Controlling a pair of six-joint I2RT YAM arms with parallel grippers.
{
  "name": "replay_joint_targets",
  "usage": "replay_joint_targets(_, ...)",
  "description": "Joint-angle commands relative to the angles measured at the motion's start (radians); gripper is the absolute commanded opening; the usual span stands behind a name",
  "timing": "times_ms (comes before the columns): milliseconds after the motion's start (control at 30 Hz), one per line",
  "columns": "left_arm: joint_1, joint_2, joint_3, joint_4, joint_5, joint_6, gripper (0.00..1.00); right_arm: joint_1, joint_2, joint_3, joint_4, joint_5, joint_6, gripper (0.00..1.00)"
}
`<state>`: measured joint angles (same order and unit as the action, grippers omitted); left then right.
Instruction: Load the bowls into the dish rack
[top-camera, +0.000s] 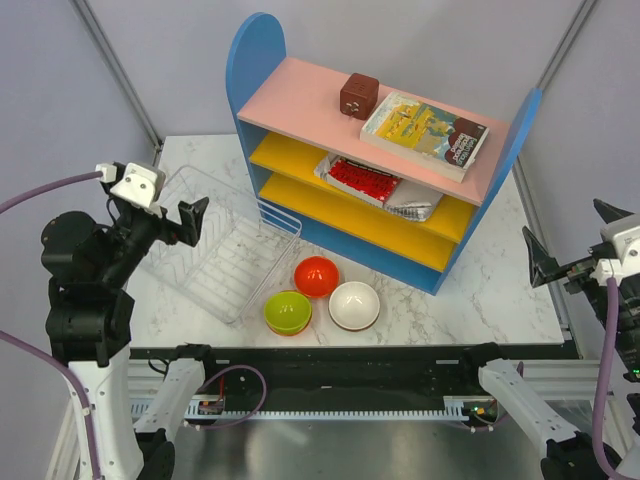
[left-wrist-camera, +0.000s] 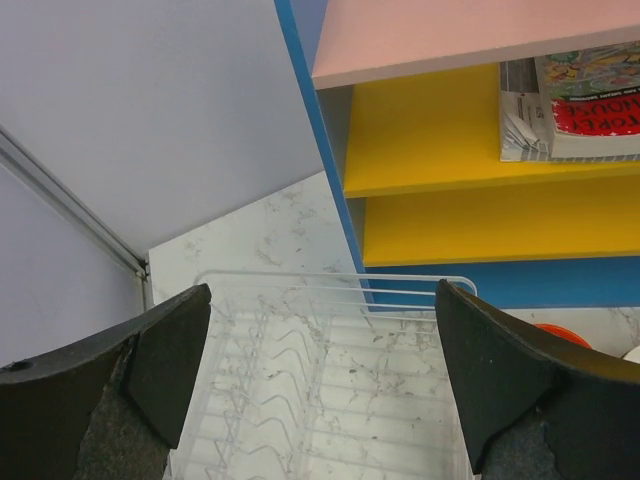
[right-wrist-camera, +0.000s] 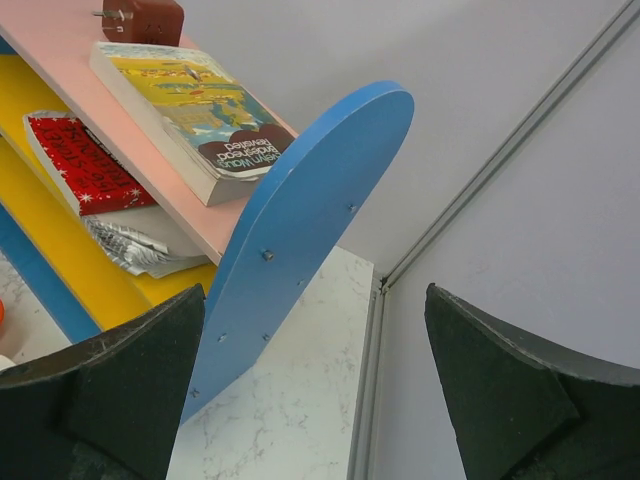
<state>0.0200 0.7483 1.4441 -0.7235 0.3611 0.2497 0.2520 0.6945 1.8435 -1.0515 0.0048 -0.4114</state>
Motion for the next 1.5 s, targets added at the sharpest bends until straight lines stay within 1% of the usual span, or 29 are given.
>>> replay_joint_targets(0,0.000,0.014,-0.008,0.030,-0.010,-0.027,1.00,0.007,0.054,-0.022,0.013,0.014,0.002,0.98)
replay_joint_targets(300,0.000,0.028,-0.033,0.033,-0.007,-0.010,1.00,0.009,0.071,-0.087,0.062,0.017,-0.018,0.98)
replay_joint_targets(467,0.000,0.045,-0.054,0.053,0.033,0.008,1.00,0.009,0.076,-0.121,0.068,0.030,-0.043,0.98)
replay_joint_targets(533,0.000,0.055,-0.096,0.090,0.061,0.016,1.00,0.009,0.074,-0.144,0.071,0.047,-0.046,0.98)
replay_joint_targets(600,0.000,0.088,-0.137,0.122,0.084,0.040,1.00,0.009,0.074,-0.188,0.067,0.064,-0.047,0.98)
replay_joint_targets(700,0.000,0.138,-0.185,0.157,0.078,0.069,1.00,0.009,0.060,-0.265,0.065,0.072,-0.052,0.98)
replay_joint_targets(967,0.000,0.276,-0.283,0.349,0.099,0.089,1.00,0.007,0.036,-0.463,0.079,0.011,-0.063,0.98)
replay_joint_targets(1233,-0.008,0.463,-0.292,0.495,0.162,0.100,1.00,0.007,0.091,-0.589,0.183,-0.045,-0.047,0.98)
replay_joint_targets(1267,-0.040,0.480,-0.295,0.528,0.167,0.102,1.00,0.007,0.097,-0.611,0.195,-0.048,-0.047,0.98)
replay_joint_targets(1467,-0.058,0.586,-0.269,0.584,0.179,0.117,1.00,0.009,0.157,-0.714,0.318,-0.045,-0.038,0.98)
